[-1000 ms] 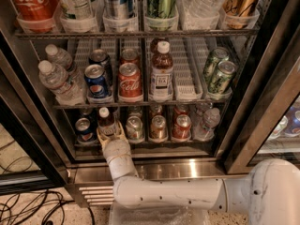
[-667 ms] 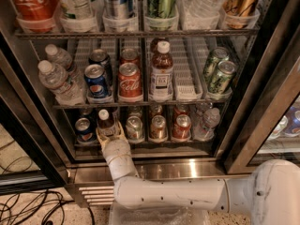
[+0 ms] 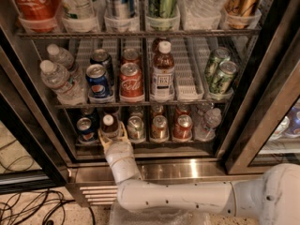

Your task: Pick blue plastic bottle from bottom shelf of fridge

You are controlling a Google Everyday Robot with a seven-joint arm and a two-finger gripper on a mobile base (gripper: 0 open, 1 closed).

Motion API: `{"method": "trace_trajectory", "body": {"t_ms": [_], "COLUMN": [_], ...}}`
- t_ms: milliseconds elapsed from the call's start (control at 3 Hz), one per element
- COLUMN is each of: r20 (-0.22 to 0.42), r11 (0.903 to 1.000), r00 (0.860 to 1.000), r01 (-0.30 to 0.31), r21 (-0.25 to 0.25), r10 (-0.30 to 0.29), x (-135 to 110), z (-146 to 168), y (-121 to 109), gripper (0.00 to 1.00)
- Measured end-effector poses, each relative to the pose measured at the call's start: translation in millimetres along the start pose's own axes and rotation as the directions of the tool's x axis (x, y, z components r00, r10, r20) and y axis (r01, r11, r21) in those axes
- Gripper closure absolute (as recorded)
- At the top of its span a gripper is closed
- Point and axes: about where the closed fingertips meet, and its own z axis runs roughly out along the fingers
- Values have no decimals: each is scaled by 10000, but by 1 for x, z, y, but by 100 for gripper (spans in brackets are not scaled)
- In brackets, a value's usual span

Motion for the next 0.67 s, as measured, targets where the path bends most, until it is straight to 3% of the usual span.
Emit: {"method": "trace_trajectory", "body": {"t_ms": [333, 667], "r20": [10, 9], "r11": [9996, 9995], "r00": [9999, 9999], "r01": [-108, -124], "r21": [-261, -290], "r10": [109, 124], "x": [-18, -16], "z": [-21, -23], "y": [-1, -1], "gripper": [100, 100]}}
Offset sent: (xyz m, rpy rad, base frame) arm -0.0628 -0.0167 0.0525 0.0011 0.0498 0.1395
